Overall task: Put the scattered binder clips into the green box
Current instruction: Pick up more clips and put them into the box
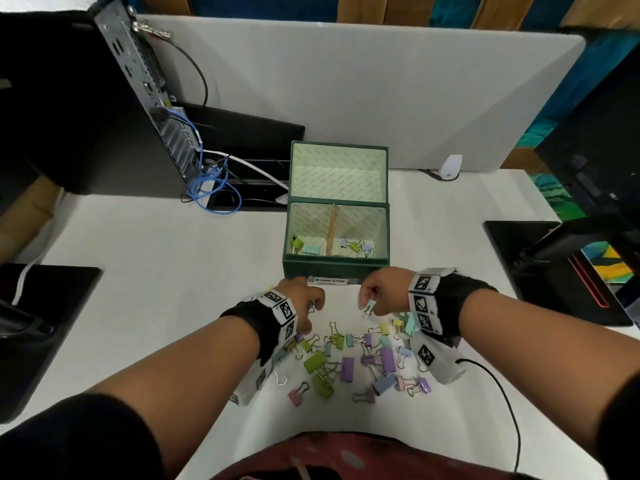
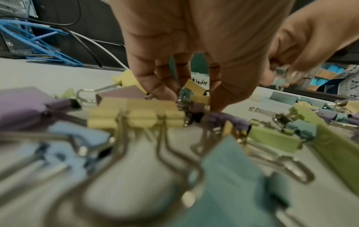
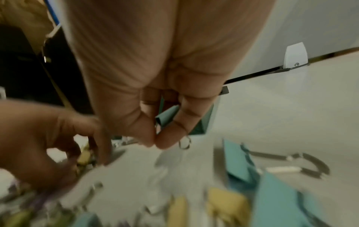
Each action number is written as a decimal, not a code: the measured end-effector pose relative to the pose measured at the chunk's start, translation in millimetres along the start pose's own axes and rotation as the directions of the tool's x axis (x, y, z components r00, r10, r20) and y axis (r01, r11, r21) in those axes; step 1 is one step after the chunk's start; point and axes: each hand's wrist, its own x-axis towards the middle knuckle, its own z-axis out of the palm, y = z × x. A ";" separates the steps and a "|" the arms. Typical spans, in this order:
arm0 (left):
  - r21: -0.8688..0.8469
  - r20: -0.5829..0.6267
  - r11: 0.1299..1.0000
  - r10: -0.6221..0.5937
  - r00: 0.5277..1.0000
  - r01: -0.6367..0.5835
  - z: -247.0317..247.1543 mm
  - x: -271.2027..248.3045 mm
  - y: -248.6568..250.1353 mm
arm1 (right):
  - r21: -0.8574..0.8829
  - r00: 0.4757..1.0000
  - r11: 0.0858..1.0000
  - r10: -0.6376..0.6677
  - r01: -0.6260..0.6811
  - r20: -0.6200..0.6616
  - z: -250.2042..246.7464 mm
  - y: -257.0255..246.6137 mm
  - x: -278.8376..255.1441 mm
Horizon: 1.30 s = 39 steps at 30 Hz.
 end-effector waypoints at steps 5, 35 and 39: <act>-0.018 -0.013 1.000 -0.003 1.000 0.002 -0.3 2.1 -0.8 | 0.358 0.996 0.932 -0.031 0.061 -0.088 -40.7 -11.3 -11.3; -0.502 -0.442 0.831 -0.007 0.897 -0.241 -97.8 1.9 48.9 | 0.145 0.993 0.989 0.001 0.016 -0.114 -5.2 10.6 -30.9; -0.499 -0.400 0.842 -0.013 0.917 -0.206 -84.5 -4.9 34.0 | 0.055 0.996 0.997 -0.042 0.046 -0.073 4.0 5.3 -30.2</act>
